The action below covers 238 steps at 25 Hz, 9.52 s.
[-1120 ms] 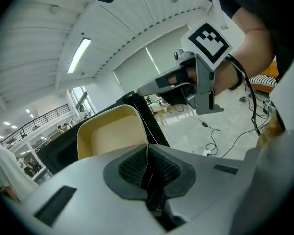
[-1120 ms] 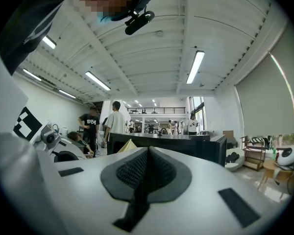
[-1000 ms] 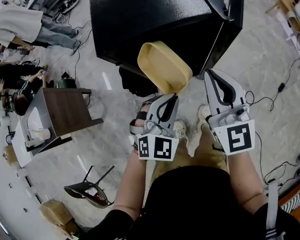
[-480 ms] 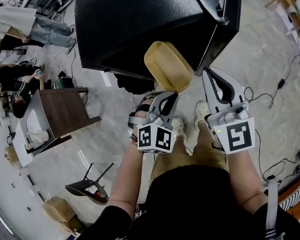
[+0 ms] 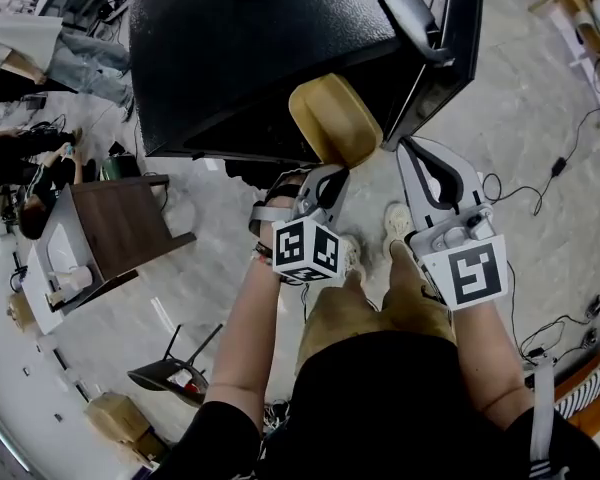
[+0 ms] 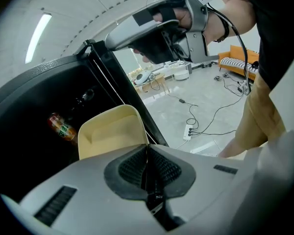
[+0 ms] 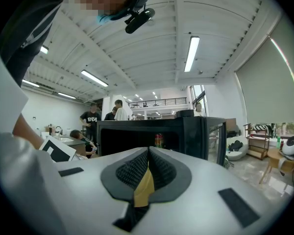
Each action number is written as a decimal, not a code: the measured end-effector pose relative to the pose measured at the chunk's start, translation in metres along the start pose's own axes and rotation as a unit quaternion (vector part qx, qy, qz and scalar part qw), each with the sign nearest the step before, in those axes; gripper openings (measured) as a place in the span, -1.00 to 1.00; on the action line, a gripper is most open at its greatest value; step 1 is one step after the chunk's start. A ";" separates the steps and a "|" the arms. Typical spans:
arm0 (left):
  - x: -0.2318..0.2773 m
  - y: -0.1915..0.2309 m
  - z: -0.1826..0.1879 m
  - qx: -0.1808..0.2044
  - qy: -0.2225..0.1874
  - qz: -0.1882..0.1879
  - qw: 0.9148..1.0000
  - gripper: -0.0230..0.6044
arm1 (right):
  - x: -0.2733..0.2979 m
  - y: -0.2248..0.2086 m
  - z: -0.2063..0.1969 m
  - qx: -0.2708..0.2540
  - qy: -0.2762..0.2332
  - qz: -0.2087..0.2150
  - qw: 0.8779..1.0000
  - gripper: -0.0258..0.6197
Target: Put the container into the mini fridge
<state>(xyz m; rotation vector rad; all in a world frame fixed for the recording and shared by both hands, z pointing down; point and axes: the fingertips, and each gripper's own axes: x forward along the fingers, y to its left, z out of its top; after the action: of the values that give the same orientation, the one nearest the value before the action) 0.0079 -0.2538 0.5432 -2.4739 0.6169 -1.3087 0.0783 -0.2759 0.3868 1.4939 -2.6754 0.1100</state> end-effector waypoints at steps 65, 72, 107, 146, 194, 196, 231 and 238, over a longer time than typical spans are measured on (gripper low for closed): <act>0.179 0.092 -0.075 0.093 0.111 -0.035 0.989 -0.83 | 0.054 -0.028 -0.043 0.044 0.058 0.031 0.997 -0.81; 0.182 0.107 -0.072 0.075 0.105 0.006 0.992 -0.77 | 0.052 -0.034 -0.043 0.045 0.057 0.026 0.997 -0.81; 0.149 0.104 -0.062 0.057 0.116 0.030 0.991 -0.36 | 0.037 -0.025 -0.009 0.032 0.027 0.032 0.999 -0.81; -0.080 0.089 0.026 -0.035 -0.007 0.151 0.988 -0.36 | -0.023 0.052 0.125 -0.068 -0.078 -0.009 0.995 -0.81; -0.319 0.088 0.114 -0.182 -0.293 0.279 0.896 -0.85 | -0.044 0.137 0.174 -0.089 -0.128 0.007 0.988 -0.81; -0.321 0.086 0.113 -0.186 -0.295 0.281 0.894 -0.85 | -0.046 0.140 0.173 -0.089 -0.127 0.008 0.988 -0.81; -0.329 0.082 0.107 -0.190 -0.290 0.283 0.894 -0.85 | -0.051 0.158 0.169 -0.100 -0.117 0.022 0.988 -0.81; -0.325 0.082 0.107 -0.190 -0.289 0.281 0.895 -0.85 | -0.050 0.156 0.168 -0.099 -0.120 0.020 0.988 -0.81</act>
<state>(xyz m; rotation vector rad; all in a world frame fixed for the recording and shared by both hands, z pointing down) -0.0851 -0.1620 0.2167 -2.4772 1.3719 -0.2256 -0.0335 -0.1690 0.2109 1.4752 -2.7962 -0.3456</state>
